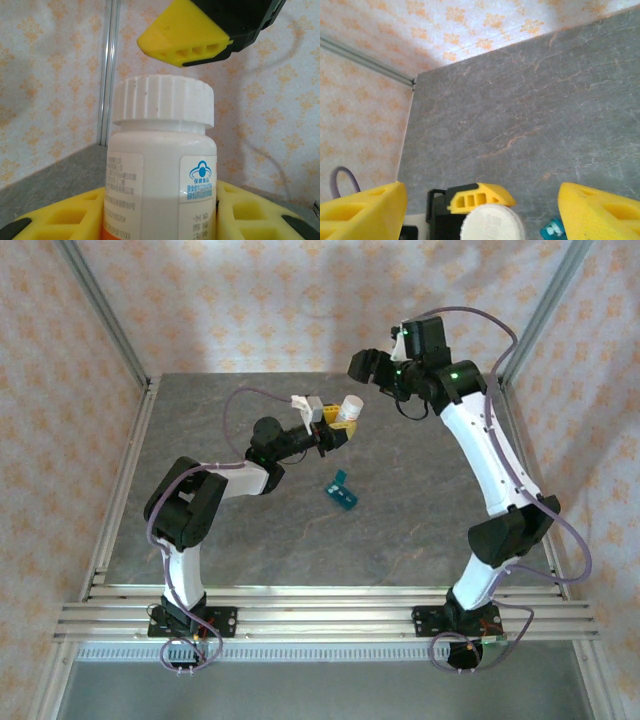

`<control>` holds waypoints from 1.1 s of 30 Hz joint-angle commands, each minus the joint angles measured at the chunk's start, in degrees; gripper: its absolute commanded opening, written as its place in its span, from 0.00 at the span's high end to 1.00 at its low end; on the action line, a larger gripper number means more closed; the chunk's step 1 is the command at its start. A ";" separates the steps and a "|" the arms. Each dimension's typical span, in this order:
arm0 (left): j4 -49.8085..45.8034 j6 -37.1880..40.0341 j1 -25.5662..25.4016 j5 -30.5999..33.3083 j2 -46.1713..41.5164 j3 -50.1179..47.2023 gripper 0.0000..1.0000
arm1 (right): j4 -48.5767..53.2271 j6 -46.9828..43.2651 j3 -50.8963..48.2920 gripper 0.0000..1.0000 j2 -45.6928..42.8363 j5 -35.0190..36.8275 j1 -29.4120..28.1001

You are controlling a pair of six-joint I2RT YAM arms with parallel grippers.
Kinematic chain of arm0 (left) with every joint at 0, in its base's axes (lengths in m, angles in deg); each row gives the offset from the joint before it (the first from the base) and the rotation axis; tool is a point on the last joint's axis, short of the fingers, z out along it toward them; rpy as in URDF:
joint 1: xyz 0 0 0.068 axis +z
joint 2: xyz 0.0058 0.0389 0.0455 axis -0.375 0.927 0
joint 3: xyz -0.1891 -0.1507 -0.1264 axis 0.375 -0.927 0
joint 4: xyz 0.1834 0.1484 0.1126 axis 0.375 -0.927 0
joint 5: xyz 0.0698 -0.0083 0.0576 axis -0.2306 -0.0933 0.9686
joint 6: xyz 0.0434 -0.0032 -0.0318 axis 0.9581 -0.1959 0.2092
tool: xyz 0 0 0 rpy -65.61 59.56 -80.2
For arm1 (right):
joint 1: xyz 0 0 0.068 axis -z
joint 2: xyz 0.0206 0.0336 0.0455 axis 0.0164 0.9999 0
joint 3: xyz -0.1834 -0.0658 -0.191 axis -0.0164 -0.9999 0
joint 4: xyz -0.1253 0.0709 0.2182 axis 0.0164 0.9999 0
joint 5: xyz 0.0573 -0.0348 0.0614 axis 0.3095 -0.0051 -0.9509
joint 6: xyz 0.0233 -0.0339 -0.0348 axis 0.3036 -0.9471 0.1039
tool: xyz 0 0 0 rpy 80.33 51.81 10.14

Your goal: Sort the pills into containers

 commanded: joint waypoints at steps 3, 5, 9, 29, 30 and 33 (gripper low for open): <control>3.46 -0.97 0.09 -0.42 -2.58 0.79 1.00 | 2.20 -13.83 -1.19 0.24 0.18 -11.05 1.45; 3.50 -1.28 0.17 -0.63 -2.74 0.71 1.00 | 2.51 -15.39 -1.38 0.25 0.55 -12.64 1.38; 3.48 -1.43 0.18 -0.82 -3.03 0.66 1.00 | 4.15 -16.47 -0.72 0.29 2.43 -15.69 1.38; 3.50 -1.81 0.27 -1.00 -3.51 0.62 1.00 | 4.01 -15.68 -3.24 0.54 4.40 -16.16 1.36; 3.48 -1.97 0.27 -1.06 -3.61 0.62 1.00 | 3.73 -14.93 -3.64 0.55 4.15 -15.41 1.16; 3.50 -2.40 0.28 -0.88 -3.62 0.88 1.00 | 1.41 -10.52 -6.45 0.61 2.88 -11.48 0.22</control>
